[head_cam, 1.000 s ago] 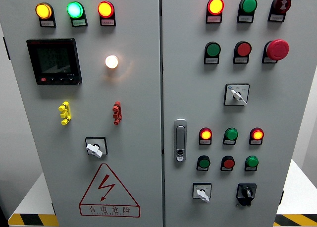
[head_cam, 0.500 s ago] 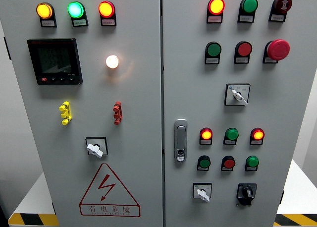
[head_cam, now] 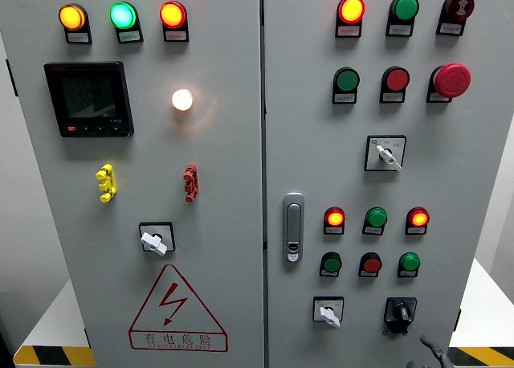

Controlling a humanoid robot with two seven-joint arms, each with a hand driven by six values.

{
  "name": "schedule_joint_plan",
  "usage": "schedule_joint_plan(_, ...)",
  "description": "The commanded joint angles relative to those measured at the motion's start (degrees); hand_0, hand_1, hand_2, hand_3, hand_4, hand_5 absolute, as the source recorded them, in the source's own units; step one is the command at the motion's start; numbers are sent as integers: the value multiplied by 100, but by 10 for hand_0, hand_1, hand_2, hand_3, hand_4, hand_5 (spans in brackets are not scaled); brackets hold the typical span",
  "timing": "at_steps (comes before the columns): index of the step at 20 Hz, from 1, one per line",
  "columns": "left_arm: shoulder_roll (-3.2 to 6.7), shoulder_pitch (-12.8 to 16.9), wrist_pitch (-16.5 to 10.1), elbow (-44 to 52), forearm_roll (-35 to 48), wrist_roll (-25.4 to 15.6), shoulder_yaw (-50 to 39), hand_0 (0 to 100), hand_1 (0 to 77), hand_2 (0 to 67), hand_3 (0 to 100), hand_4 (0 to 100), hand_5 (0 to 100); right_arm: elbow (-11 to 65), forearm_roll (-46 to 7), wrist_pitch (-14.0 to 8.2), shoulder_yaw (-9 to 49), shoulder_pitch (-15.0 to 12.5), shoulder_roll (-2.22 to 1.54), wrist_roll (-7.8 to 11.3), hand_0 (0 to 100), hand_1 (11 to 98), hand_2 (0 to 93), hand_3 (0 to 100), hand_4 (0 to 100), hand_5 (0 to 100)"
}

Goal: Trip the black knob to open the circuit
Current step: 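Reach the right hand up to the black rotary knob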

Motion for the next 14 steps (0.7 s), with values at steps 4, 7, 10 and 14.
schedule_joint_plan(4, 2, 0, 0, 3, 0, 0, 1, 0, 33, 128, 214, 66, 16, 7, 0, 9, -12, 249, 77, -125, 722, 492, 32, 759, 779, 826)
schedule_joint_plan(7, -7, 0, 0, 3, 0, 0, 1, 0, 33, 127, 214, 66, 16, -10, 9, 9, -47, 258, 129, -134, 726, 491, 32, 762, 781, 829)
schedule_joint_plan(10, -7, 0, 0, 3, 0, 0, 1, 0, 32, 127, 214, 66, 16, -10, 9, 9, -64, 249, 182, -134, 729, 490, 33, 765, 781, 830)
schedule_joint_plan(14, -7, -9, 0, 3, 0, 0, 1, 0, 33, 127, 214, 66, 16, -10, 9, 18, -91, 275, 243, -143, 736, 489, 35, 773, 783, 834)
